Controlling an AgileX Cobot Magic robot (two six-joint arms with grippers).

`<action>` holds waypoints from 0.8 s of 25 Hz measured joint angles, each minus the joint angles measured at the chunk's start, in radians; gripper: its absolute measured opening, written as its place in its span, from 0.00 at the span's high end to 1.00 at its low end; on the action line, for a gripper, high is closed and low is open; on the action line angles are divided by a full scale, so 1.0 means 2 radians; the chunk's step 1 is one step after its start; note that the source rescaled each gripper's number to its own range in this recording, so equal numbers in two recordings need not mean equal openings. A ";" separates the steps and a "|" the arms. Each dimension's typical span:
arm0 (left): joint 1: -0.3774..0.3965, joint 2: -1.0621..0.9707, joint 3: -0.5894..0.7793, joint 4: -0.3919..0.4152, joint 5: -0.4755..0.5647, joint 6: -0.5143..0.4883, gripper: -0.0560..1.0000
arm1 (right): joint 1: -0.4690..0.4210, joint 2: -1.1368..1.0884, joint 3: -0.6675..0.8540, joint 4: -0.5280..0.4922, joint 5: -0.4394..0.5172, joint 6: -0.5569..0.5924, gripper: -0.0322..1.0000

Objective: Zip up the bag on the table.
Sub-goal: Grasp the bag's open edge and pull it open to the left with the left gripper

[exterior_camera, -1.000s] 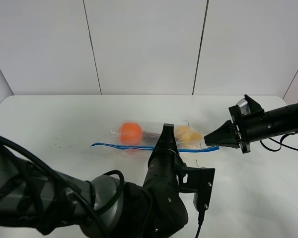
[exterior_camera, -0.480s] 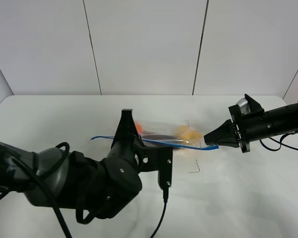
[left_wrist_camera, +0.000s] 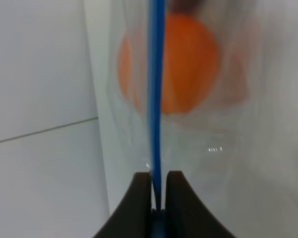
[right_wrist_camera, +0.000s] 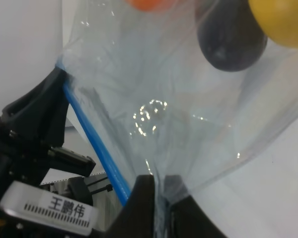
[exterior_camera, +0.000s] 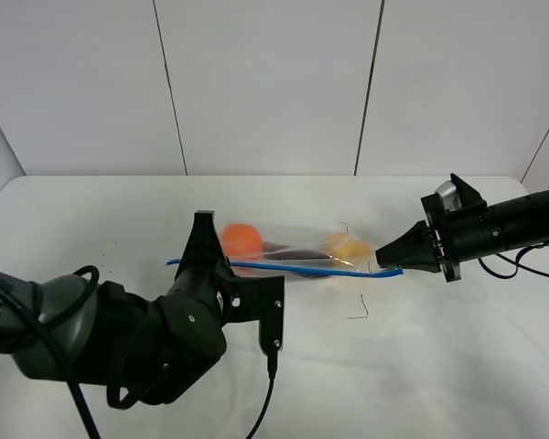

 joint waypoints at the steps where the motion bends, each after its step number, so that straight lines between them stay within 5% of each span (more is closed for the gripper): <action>1: 0.004 0.000 0.000 -0.001 0.000 -0.006 0.95 | 0.000 0.000 0.000 0.000 0.000 0.000 0.97; 20: 0.056 0.000 0.000 0.003 0.001 -0.014 0.95 | 0.000 0.000 0.000 0.000 0.000 -0.002 0.97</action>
